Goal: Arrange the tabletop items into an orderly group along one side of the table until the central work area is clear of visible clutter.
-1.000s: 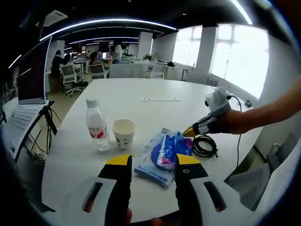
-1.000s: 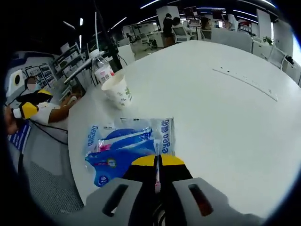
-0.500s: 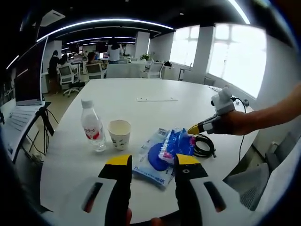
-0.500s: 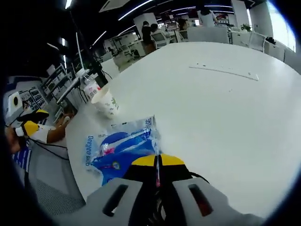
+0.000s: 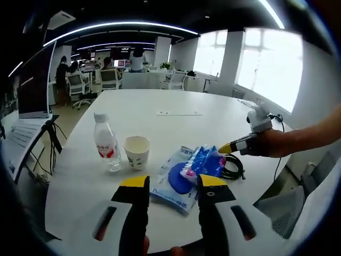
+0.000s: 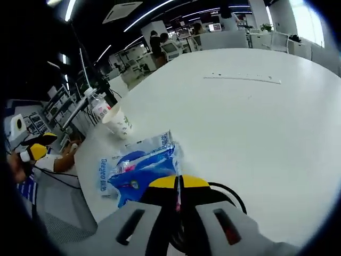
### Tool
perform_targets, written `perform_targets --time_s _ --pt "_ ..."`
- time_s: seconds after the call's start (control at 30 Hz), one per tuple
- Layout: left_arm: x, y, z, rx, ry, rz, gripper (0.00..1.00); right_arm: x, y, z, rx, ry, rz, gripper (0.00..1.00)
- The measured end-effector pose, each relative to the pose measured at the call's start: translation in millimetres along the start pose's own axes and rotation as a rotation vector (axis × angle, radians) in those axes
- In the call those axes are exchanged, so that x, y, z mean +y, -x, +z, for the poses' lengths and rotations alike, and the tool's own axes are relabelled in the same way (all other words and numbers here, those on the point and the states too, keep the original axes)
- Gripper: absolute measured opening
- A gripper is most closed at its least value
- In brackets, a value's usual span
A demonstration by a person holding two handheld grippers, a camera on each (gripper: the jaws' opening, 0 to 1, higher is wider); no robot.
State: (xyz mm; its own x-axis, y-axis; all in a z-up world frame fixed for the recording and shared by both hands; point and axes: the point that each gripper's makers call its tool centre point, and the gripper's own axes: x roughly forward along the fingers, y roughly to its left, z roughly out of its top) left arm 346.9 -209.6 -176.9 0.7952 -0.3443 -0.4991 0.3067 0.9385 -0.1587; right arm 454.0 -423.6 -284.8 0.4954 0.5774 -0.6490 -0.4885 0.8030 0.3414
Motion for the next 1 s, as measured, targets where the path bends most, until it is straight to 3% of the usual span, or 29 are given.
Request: perform_targets --time_s 0.13,0.6,0.7,1.0 --pt "-0.5 -0.3 0.0 0.001 -0.002 -0.001 0.35 -4.9 4.3 -6.0 0.0 -0.002 -0.025 0.0" --pt "-1.0 -0.1 -0.7 0.002 -0.002 -0.002 0.35 1.0 13.2 -26.1 0.021 -0.039 -0.005 0.03" --pt "-0.3 0.4 -1.1 0.002 0.0 0.0 0.35 1.8 10.2 -34.0 0.084 -0.024 0.022 0.12" --pt "0.2 1.1 0.0 -0.002 -0.003 0.001 0.35 5.0 3.1 -26.6 0.134 0.096 0.063 0.28"
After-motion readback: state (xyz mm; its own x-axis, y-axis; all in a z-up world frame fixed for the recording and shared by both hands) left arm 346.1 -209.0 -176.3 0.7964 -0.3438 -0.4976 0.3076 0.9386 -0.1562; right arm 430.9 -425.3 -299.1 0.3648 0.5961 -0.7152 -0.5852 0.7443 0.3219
